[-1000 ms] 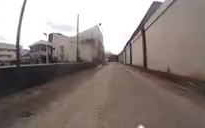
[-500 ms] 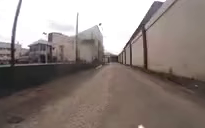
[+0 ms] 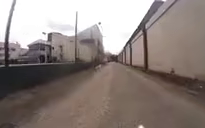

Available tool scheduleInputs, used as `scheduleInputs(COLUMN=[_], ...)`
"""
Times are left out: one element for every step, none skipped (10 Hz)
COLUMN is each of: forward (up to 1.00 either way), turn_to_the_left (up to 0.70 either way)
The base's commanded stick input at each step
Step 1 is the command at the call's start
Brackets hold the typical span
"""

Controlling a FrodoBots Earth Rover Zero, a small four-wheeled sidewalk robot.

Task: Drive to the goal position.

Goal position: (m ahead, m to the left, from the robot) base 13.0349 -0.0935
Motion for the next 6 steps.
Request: scheduleInputs(forward=[0.3, 0.3, 0.3, 0.3, 0.3, 0.3], turn_to_the_left=[-0.57, -0.6, -0.39, -0.08, 0.0, 0.0])
